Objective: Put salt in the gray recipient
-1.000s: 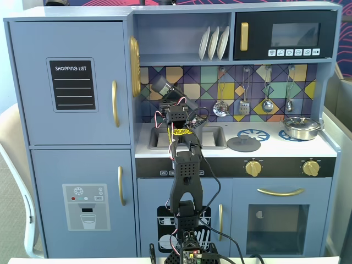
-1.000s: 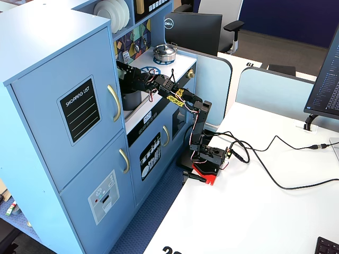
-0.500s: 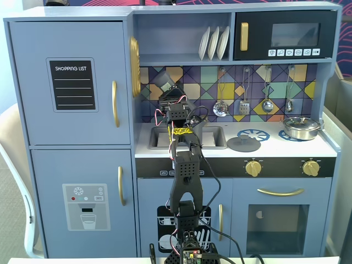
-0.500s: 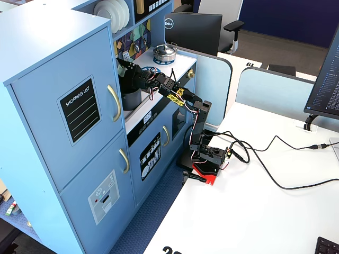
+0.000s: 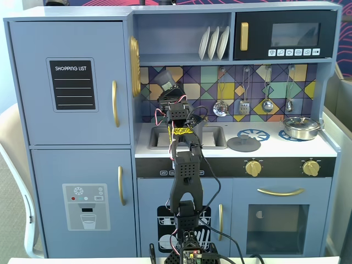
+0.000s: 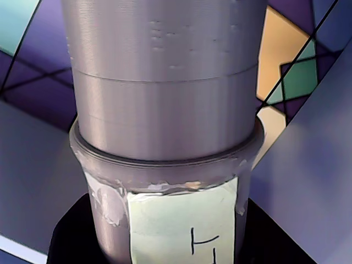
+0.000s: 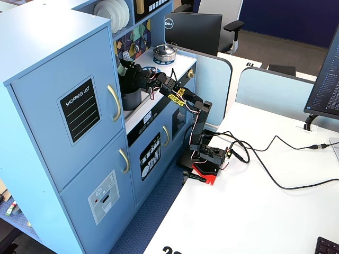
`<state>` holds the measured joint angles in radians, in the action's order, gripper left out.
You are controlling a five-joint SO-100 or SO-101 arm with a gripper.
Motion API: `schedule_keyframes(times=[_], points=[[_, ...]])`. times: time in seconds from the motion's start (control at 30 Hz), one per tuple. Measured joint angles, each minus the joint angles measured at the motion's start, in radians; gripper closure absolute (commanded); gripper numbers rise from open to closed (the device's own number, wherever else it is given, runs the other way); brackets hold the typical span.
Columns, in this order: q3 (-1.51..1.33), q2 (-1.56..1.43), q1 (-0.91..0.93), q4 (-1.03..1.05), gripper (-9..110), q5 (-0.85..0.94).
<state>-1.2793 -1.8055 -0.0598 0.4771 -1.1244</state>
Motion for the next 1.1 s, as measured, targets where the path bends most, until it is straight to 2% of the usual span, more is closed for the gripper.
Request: schedule_keyframes(times=[0.37, 0.6, 0.8, 1.1], points=[[0.000, -0.003, 0.015, 0.002, 101, 0.071], [0.026, -0.003, 0.017, 0.002, 101, 0.308], [0.044, -0.003, -0.003, -0.002, 101, 0.692], [0.044, -0.003, -0.002, -0.002, 101, 1.473]])
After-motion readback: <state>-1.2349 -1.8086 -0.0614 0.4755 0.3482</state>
